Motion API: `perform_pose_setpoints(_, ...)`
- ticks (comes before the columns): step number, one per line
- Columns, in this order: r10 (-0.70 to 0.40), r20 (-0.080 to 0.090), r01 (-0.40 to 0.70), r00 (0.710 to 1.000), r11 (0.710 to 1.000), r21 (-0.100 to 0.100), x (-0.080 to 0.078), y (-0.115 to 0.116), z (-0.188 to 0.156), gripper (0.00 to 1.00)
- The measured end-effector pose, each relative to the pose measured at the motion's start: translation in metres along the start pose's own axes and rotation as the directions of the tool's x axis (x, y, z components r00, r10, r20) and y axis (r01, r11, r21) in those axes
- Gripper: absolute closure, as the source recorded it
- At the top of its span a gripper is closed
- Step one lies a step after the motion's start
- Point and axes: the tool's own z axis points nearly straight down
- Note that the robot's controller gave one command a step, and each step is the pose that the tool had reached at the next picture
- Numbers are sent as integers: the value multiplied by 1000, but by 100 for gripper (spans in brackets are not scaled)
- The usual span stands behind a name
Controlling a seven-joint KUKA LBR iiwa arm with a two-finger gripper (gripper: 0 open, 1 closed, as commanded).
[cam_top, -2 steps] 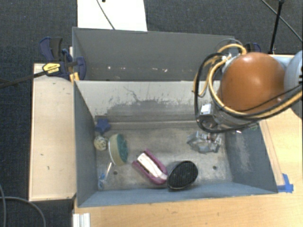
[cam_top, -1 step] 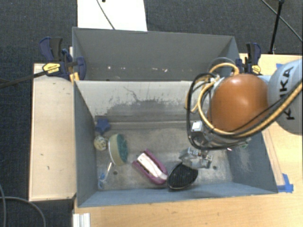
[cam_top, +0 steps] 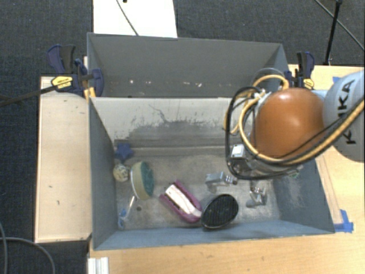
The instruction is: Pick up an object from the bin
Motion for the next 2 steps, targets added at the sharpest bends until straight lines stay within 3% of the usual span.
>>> perform_pose_setpoints(1, 96, -4, -96, 995, 995, -3, -7, -14, 71, 0)
perform_pose_setpoints(2, -399, -3, 399, 917, 917, -4, 1, 8, 93, 0)
